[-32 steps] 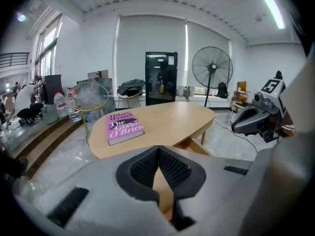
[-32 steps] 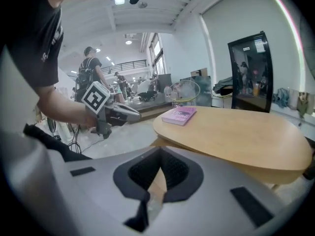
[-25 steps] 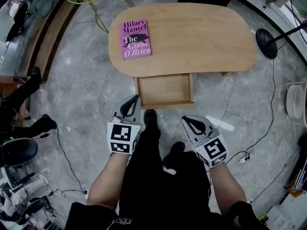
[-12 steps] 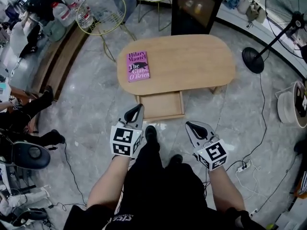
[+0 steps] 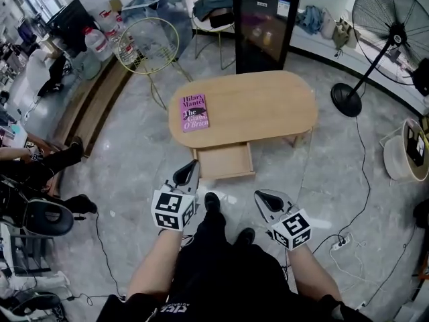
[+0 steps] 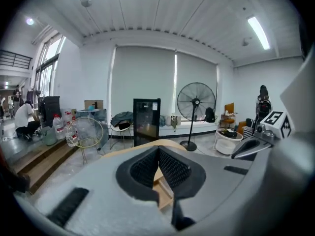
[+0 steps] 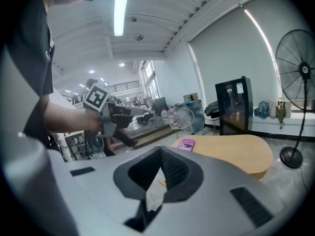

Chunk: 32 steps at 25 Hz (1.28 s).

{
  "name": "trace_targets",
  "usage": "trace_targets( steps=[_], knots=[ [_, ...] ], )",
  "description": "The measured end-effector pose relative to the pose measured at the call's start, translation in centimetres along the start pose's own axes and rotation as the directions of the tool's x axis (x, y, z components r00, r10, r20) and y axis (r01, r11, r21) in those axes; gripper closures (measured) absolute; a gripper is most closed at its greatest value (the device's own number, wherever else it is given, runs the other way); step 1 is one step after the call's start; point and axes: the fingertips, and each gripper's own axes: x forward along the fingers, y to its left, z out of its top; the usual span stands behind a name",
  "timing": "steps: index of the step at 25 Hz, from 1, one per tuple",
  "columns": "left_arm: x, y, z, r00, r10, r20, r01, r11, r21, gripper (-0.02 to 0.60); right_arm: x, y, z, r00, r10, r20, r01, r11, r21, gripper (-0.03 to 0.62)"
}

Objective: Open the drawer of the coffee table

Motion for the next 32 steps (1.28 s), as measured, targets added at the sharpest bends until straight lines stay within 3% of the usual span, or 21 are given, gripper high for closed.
trace_targets(
  steps=[5, 9, 14, 18, 21, 28, 32],
  knots=[
    [-1.3, -2.1, 0.4, 0.995, -0.104, 0.006, 0.103, 0.993, 0.059, 0.572, -0.4, -0.7, 0.6, 0.999, -0.035, -0.01, 0.035, 0.999, 0.023, 0.589],
    [-1.7, -0.6, 1.7, 0.991, -0.125, 0.046, 0.123, 0.992, 0.039, 0.572, 0.4, 0.8, 3.3, 0.999, 0.038, 0.039, -0.037, 0.999, -0.023, 0.589],
    [-1.8, 0.4, 3.7, 0.964, -0.267, 0.008, 0.262, 0.953, 0.155, 0.517, 3.5, 0.6, 6.6, 0.999, -0.031, 0.027, 0.033, 0.998, -0.061, 0.589],
    [-2.0, 2.1, 4.6, 0.952, -0.305, 0.037, 0.296, 0.943, 0.153, 0.507, 5.0, 1.9, 10.2, 0.993, -0.07, 0.093, 0.078, 0.993, -0.088, 0.589],
    [-2.2, 1.9, 5.0, 0.94, -0.337, 0.047, 0.325, 0.929, 0.177, 0.502, 5.3, 2.5, 11.2, 0.993, -0.078, 0.089, 0.087, 0.991, -0.098, 0.589],
    [-3.6, 1.7, 4.8, 0.943, -0.318, 0.102, 0.312, 0.948, 0.064, 0.503, 4.7, 2.9, 11.7, 0.992, -0.073, 0.099, 0.082, 0.993, -0.081, 0.589],
    [-3.5, 1.1, 5.4, 0.953, -0.277, 0.121, 0.269, 0.96, 0.076, 0.522, 3.9, 2.0, 12.7, 0.991, -0.04, 0.125, 0.053, 0.993, -0.102, 0.589]
  ],
)
